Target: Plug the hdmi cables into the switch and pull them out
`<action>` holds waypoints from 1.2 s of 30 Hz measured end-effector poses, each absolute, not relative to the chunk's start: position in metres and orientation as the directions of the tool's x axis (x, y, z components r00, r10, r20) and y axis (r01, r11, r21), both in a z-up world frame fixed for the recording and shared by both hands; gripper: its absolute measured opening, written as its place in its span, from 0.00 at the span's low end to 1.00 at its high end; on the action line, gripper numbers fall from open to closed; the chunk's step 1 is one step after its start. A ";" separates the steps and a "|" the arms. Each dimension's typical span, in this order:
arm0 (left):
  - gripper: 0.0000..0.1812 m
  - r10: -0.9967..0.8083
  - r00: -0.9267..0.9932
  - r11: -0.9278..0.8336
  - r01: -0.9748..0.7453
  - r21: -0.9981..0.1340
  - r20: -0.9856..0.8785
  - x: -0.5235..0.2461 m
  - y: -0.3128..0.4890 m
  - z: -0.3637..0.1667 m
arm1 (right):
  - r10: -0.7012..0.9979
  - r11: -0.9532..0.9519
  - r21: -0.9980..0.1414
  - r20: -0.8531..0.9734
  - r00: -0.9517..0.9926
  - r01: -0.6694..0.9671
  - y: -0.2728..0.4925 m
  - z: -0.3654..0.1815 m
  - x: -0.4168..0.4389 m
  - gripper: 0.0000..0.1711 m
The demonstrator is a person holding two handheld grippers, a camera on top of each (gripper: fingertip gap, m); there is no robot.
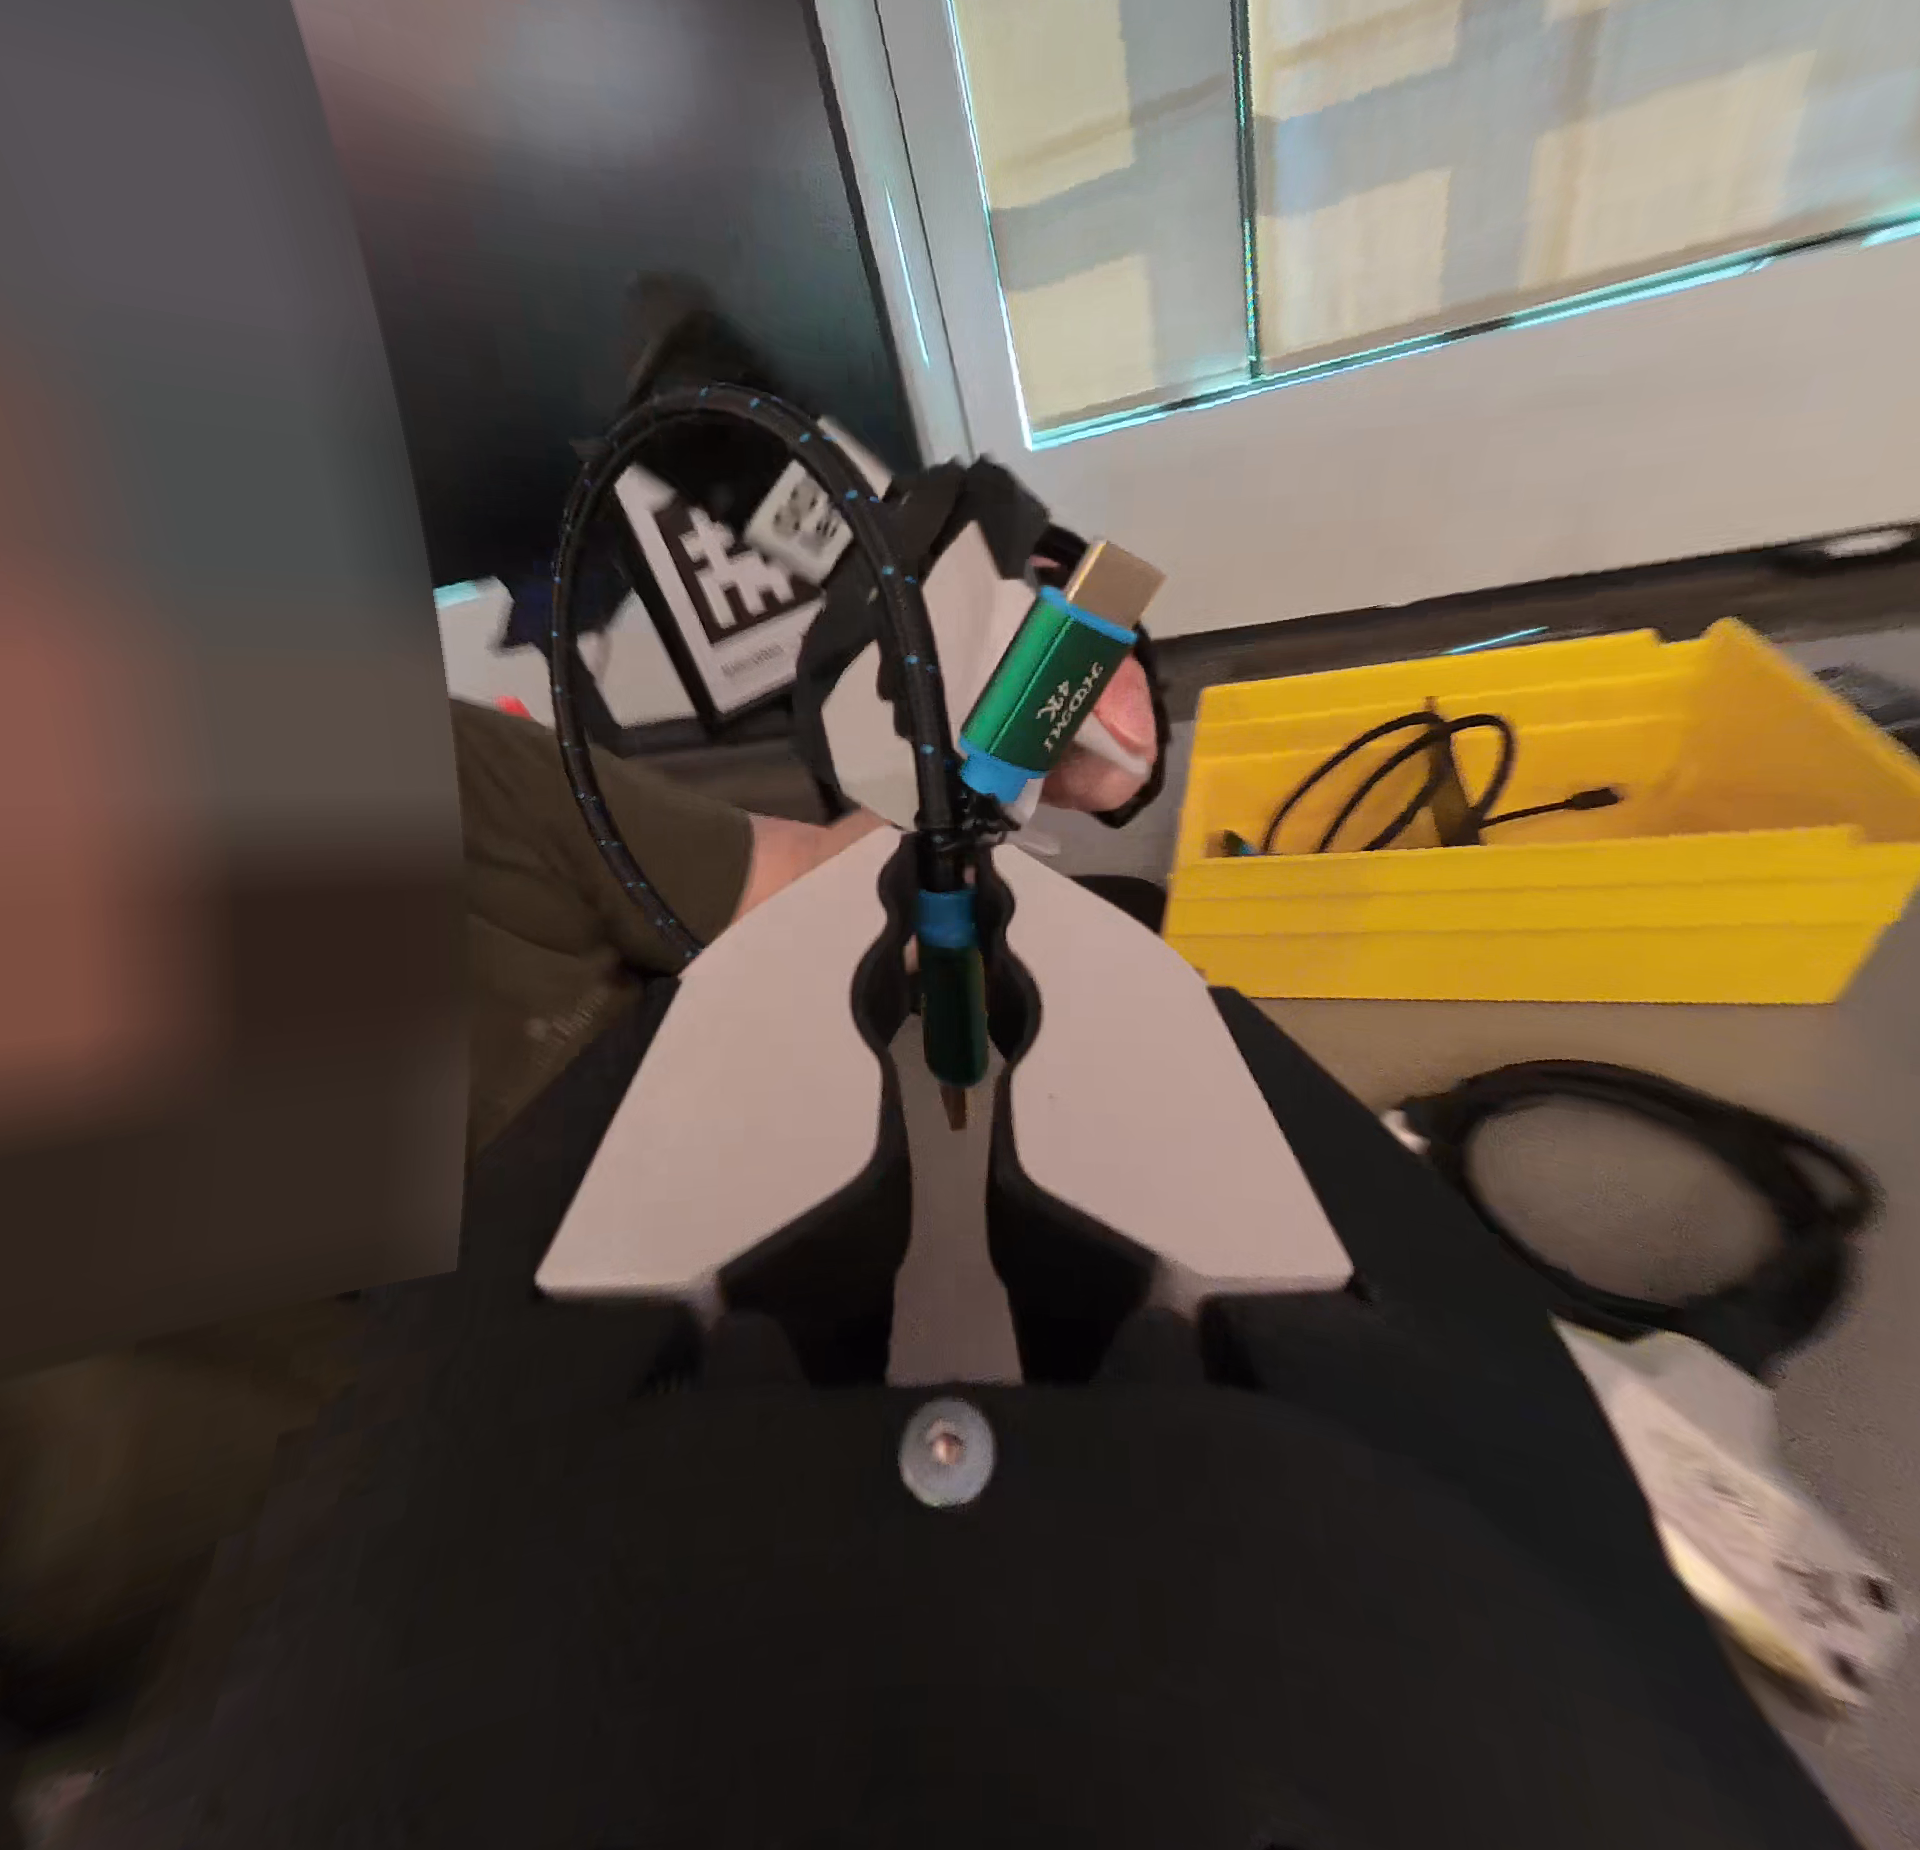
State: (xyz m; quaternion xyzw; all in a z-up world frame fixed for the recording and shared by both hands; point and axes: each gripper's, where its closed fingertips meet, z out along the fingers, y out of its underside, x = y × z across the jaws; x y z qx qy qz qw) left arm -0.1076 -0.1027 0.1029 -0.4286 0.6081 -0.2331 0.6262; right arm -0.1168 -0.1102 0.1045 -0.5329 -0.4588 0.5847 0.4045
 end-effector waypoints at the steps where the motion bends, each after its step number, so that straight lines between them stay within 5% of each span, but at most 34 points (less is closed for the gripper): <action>1: 0.00 -0.750 0.195 0.585 -0.252 -0.771 -0.632 -0.108 -0.099 0.105 | 0.943 -0.318 -0.948 -0.315 -0.109 -0.008 -0.107 0.107 -0.117 0.06; 4: 0.00 -0.755 0.224 0.563 -0.259 -0.785 -0.616 -0.107 -0.095 0.101 | 0.948 -0.307 -0.952 -0.304 -0.090 -0.016 -0.101 0.105 -0.116 0.06; 10: 0.11 -0.993 -0.028 0.115 -0.073 -0.991 -0.113 -0.113 -0.116 0.111 | 1.000 0.006 -0.998 0.007 0.016 0.060 -0.107 0.103 -0.112 0.06; 22: 0.03 -0.952 -0.157 -0.247 -0.120 -0.961 0.264 -0.111 -0.115 0.100 | 0.919 0.355 -0.922 0.374 0.122 0.155 -0.105 0.098 -0.116 0.06; 27: 0.02 -0.947 -0.138 -0.265 -0.178 -0.948 0.291 -0.112 -0.111 0.090 | 0.830 0.493 -0.831 0.538 0.149 0.255 -0.099 0.089 -0.116 0.07; 30: 0.01 -0.978 -0.097 -0.170 -0.160 -0.972 0.187 -0.111 -0.107 0.092 | 0.891 0.383 -0.895 0.423 0.165 0.228 -0.095 0.091 -0.116 0.07; 36: 0.01 -0.942 0.085 0.304 -0.190 -0.933 -0.324 -0.111 -0.097 0.096 | 0.980 -0.196 -0.978 -0.192 0.053 0.070 -0.091 0.096 -0.117 0.06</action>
